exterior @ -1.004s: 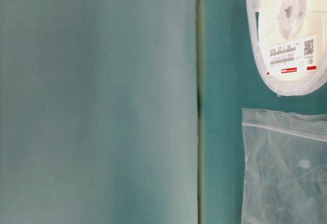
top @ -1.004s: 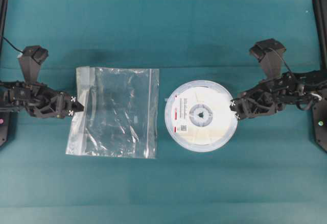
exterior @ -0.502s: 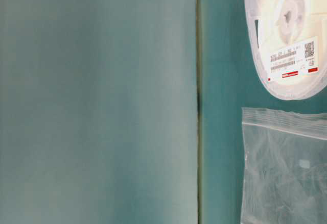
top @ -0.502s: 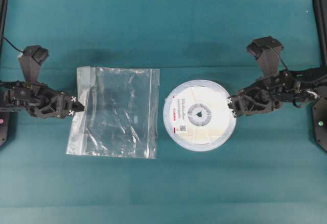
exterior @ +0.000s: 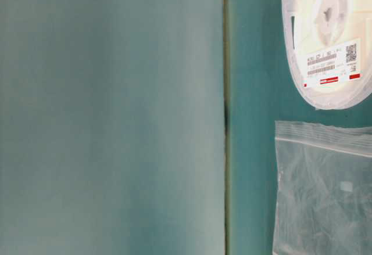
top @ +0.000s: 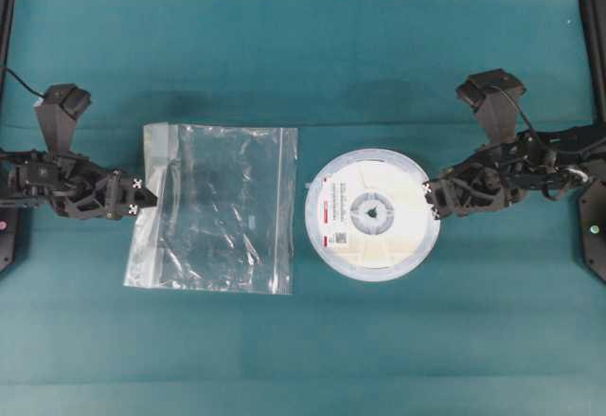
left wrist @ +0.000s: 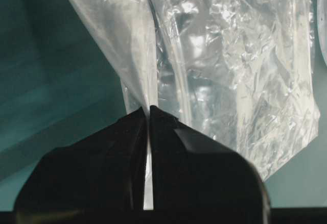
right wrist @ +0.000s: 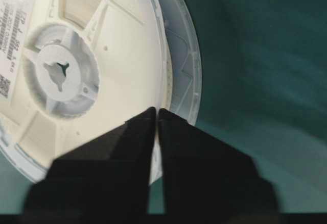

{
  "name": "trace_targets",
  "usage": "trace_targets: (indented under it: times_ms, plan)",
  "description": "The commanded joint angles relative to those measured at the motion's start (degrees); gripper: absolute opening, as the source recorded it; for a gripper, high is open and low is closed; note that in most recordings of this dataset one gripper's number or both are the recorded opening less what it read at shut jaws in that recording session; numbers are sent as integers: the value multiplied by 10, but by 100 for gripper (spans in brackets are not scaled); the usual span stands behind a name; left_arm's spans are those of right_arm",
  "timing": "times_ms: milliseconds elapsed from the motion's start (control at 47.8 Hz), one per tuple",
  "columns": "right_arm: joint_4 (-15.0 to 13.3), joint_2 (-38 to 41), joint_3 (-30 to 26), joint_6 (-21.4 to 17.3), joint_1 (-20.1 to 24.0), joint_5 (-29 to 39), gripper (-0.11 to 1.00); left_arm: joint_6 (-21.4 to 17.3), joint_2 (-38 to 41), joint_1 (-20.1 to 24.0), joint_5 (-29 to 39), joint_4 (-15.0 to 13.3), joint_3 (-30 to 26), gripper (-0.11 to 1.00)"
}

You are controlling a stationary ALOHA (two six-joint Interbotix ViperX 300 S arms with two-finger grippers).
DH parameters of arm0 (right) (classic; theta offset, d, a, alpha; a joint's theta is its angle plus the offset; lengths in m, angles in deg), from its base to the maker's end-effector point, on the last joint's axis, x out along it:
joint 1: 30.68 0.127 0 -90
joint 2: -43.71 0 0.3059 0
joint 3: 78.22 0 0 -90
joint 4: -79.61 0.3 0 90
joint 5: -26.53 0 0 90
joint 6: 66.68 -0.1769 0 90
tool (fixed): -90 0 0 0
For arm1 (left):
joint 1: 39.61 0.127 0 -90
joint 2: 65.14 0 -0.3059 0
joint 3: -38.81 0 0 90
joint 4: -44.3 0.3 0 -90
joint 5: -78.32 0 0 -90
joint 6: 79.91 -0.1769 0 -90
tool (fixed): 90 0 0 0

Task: Take out the reel from the clear zip bag.
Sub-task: 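Slide the reel further right and set it on the table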

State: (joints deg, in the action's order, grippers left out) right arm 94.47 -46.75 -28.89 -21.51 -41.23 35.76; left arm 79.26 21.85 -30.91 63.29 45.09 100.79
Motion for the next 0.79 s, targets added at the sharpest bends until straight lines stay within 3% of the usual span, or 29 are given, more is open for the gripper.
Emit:
trace_targets:
  times_ms: [0, 188, 251, 607, 690, 774]
  plan:
    - [0, -1, -8, -4, 0, -3, 25, 1, -1, 2, -4, 2, -8, 1]
    - [0, 1, -11, -2, 5, -3, 78, 1, -1, 2, -4, 2, -11, 1]
    - [0, 1, -11, -2, 5, -4, 89, 1, -2, 2, -4, 2, -13, 1]
    - [0, 1, -11, -2, 4, -4, 88, 1, -15, 2, -9, 2, -11, 3]
    - [0, 1, -11, -2, 4, -4, 88, 1, -15, 2, -8, 2, -12, 10]
    - [-1, 1, -11, -2, 4, -4, 88, 2, -15, 2, -8, 2, -16, 26]
